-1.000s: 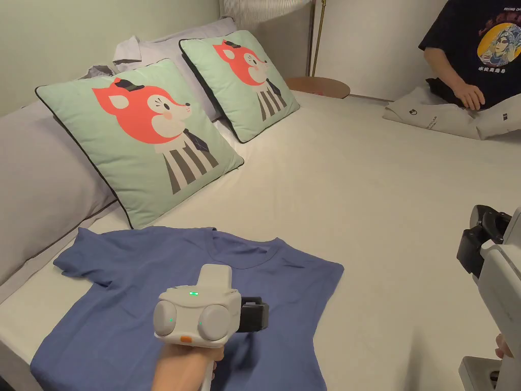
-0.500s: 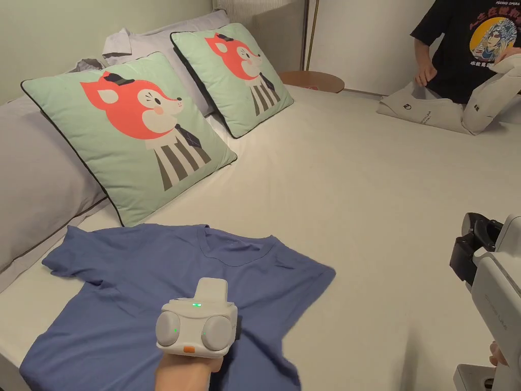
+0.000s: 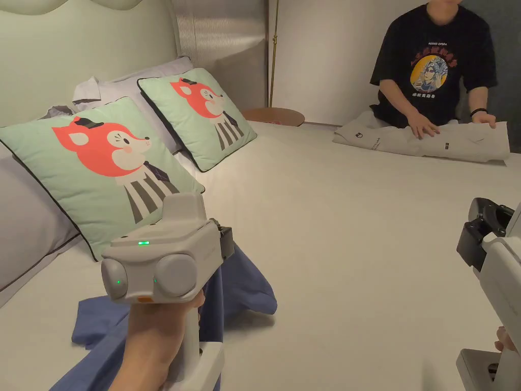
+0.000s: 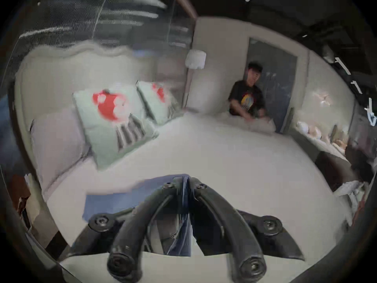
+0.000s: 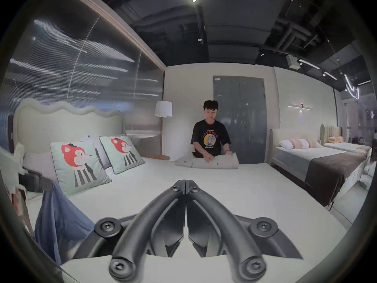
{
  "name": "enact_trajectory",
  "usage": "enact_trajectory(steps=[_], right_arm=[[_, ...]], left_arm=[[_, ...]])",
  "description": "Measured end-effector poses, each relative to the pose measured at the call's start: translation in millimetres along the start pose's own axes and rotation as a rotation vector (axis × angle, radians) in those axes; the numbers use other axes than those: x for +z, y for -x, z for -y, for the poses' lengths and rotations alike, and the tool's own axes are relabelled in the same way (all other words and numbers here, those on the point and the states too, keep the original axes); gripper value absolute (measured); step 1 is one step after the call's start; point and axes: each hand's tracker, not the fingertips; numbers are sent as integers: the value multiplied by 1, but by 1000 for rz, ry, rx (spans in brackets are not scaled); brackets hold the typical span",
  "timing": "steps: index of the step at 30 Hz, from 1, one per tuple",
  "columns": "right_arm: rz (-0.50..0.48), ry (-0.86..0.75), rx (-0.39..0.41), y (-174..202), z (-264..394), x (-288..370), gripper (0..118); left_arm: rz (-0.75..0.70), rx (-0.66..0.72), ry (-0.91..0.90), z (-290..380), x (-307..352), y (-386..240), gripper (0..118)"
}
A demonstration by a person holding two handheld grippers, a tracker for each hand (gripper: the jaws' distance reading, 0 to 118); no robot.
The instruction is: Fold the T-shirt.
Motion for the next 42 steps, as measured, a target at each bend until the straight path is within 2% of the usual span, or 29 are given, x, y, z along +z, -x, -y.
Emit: enact_trajectory(steps=[9, 13, 16, 23, 30, 33, 36, 37, 38, 40, 41, 42], right_arm=[[141, -82, -3, -65, -22, 54, 0], [212, -100, 10, -93, -25, 76, 0], [261, -103, 22, -112, -25, 91, 0], [329, -74, 17, -141, -12, 109, 0], [340, -6, 7, -150, 14, 106, 0], [334, 25, -10, -151, 24, 101, 0], [327, 39, -8, -149, 30, 100, 0], [324, 42, -6, -149, 31, 100, 0], [323, 44, -4, -148, 32, 99, 0], [321, 47, -1, -149, 32, 99, 0], [321, 47, -1, -148, 31, 98, 0], [320, 44, 0, -148, 31, 98, 0]], left_arm=[[399, -37, -246, -50, 58, -124, 3], [545, -19, -253, -48, 74, -171, 3], [592, -18, -224, -34, 71, -197, 3], [581, -53, 88, 59, 24, -231, 3], [446, -182, 444, 186, -44, -224, 3], [393, -205, 538, 219, -64, -217, 3], [383, -215, 547, 230, -68, -213, 3], [388, -208, 539, 228, -66, -211, 6], [395, -197, 525, 224, -64, -210, 20], [394, -183, 488, 206, -59, -208, 66], [394, -175, 457, 196, -54, -205, 97], [389, -162, 408, 182, -50, -201, 112]])
